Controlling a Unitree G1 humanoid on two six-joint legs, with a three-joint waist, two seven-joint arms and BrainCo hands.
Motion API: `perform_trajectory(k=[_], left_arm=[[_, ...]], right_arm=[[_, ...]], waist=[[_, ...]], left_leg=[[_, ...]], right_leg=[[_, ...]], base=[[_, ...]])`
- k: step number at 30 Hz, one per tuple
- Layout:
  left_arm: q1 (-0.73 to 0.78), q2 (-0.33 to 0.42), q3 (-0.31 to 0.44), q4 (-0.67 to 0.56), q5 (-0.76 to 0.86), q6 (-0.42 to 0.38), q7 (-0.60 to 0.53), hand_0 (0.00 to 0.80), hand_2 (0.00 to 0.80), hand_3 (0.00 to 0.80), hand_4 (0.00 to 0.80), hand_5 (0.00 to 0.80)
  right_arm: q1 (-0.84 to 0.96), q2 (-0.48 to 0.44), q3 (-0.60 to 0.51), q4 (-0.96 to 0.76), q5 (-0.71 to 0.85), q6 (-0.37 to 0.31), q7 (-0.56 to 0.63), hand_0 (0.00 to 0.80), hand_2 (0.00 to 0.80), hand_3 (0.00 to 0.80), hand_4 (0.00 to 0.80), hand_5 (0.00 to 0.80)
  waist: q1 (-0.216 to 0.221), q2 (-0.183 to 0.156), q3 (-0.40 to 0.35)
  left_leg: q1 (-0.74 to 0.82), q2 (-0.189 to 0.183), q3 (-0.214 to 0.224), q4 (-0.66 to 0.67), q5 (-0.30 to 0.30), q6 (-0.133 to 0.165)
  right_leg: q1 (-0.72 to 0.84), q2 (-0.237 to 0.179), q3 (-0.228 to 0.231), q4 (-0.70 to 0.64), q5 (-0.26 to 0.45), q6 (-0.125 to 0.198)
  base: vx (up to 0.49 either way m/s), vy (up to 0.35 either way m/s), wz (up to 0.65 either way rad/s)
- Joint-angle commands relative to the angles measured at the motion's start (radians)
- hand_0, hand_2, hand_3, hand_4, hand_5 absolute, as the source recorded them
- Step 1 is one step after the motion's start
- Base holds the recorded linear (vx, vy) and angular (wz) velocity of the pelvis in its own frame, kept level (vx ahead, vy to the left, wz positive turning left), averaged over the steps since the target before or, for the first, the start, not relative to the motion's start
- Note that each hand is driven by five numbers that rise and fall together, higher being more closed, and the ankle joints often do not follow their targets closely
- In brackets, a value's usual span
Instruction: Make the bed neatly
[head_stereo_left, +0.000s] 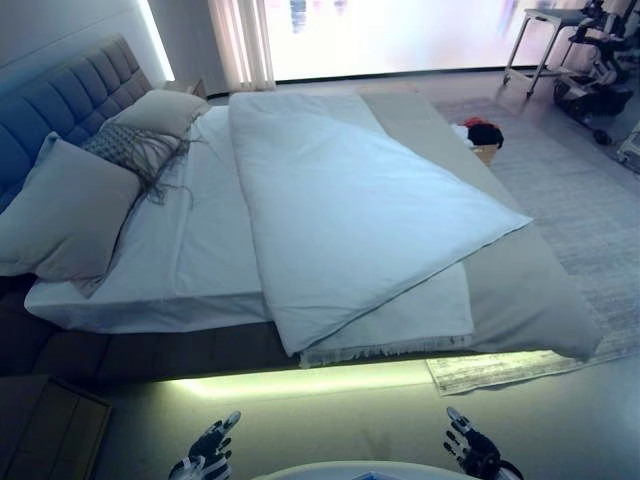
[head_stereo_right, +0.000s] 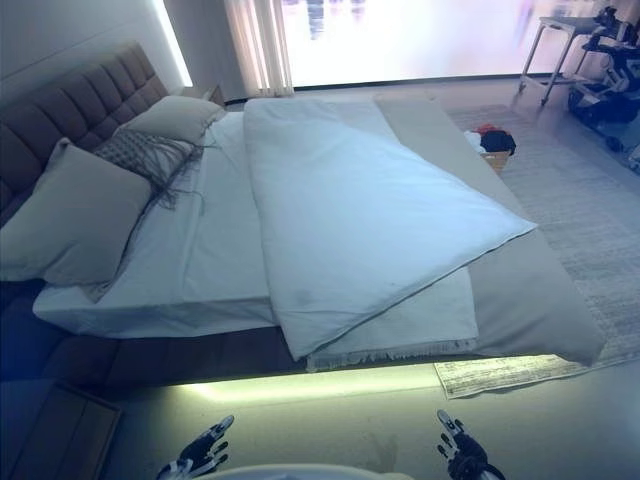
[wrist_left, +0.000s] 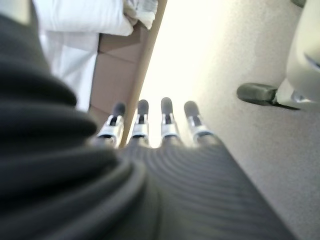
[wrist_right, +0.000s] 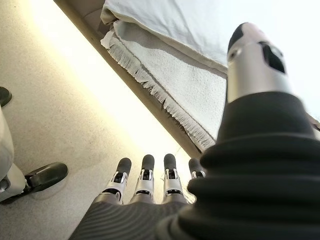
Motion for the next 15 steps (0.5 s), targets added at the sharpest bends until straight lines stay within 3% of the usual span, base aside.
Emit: perform_trajectory(k=[1,5,15], left_arm=[[-0.071,-0.005,0.023,0.060,0.015,0.001,0.017,0.000,0.000,0.000,0.000,0.000],[-0.068,-0.023,0.028,0.067,-0.030,0.001,-0.029,0.000,0.000,0.000,0.000,0.000],[-0.066,-0.044,0.017,0.071,-0.030,0.001,-0.011,0.000,0.000,0.000,0.000,0.000]], right_arm=[[-0.089,0.041,-0.052,0.073,0.035,-0.030,-0.002,0.000,0.000,0.000,0.000,0.000],[-0.084,0.058,-0.045,0.078,0.033,-0.020,-0.005,0.000,0.000,0.000,0.000,0.000],[-0.082,0.094,0.005,0.085,0.012,-0.012,0.021,0.000,0.000,0.000,0.000,0.000]], waist=[[0.032,-0.042,0.001],[0.034,-0.042,0.002],[0.029,-0.039,0.010]], left_leg=[[0.023,-0.081,0.013,0.005,-0.061,0.067],[0.020,-0.081,0.014,0.005,-0.060,0.068],[0.016,-0.081,0.013,0.005,-0.056,0.069]], right_leg=[[-0.014,-0.010,0.005,0.007,0.031,0.024],[-0.016,-0.011,0.002,0.008,0.033,0.024],[-0.020,-0.012,0.008,0.007,0.037,0.023]], base=[[0.000,0.000,0.00],[0.000,0.000,0.00],[0.000,0.000,0.00]])
